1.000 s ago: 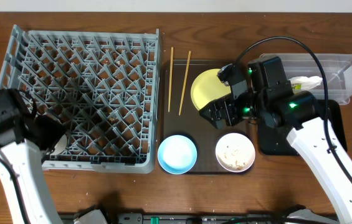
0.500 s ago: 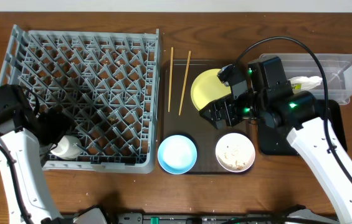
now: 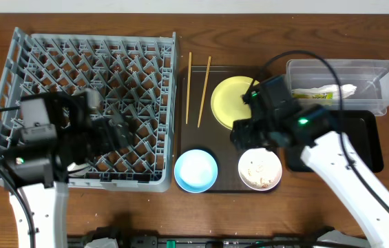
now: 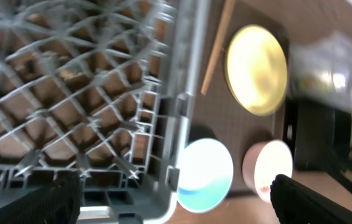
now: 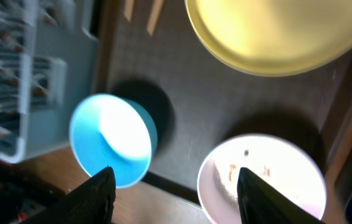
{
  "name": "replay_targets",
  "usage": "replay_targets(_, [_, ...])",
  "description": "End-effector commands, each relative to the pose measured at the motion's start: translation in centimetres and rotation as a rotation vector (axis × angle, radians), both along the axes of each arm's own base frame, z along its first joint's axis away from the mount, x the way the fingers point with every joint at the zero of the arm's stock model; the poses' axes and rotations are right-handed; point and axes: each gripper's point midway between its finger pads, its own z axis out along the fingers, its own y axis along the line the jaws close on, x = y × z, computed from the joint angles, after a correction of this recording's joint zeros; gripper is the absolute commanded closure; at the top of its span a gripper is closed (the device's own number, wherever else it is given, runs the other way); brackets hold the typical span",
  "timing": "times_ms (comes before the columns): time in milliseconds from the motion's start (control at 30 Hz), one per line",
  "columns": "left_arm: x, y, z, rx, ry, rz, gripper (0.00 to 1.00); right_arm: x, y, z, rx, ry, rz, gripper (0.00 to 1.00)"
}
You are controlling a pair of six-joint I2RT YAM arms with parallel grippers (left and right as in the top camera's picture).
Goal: Sort waste into correct bins and load items into the dishwasher
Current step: 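Grasp the white bowl with the right gripper and lift it over the black tray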
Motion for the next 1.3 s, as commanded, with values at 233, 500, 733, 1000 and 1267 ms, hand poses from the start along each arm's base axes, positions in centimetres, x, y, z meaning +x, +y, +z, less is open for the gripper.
replay_targets(233, [-0.2,-0.1,0.2,0.164,-0.035,-0.052,0.02,-1.9,-0.6,-9.2,-0.34,0.17,-0.095,0.55])
replay_targets(500, [-0.1,-0.1,0.3,0.164,-0.041,-0.051,0.02,-3.2,-0.3,-14.1,-0.413,0.313,-0.085,0.67])
replay_targets(733, [-0.1,-0.1,0.2,0.164,-0.038,-0.052,0.02,-3.1,-0.3,-14.3,-0.412,0.325,-0.09,0.99])
replay_targets(1000, [-0.1,-0.1,0.2,0.164,-0.038,-0.052,0.02,-1.2,-0.5,-10.7,-0.281,0.243,-0.069,0.99])
replay_targets(1267, [-0.1,-0.1,0.3,0.164,-0.041,-0.051,0.01,3.3,-2.6,0.2,0.217,0.037,-0.093,0.99])
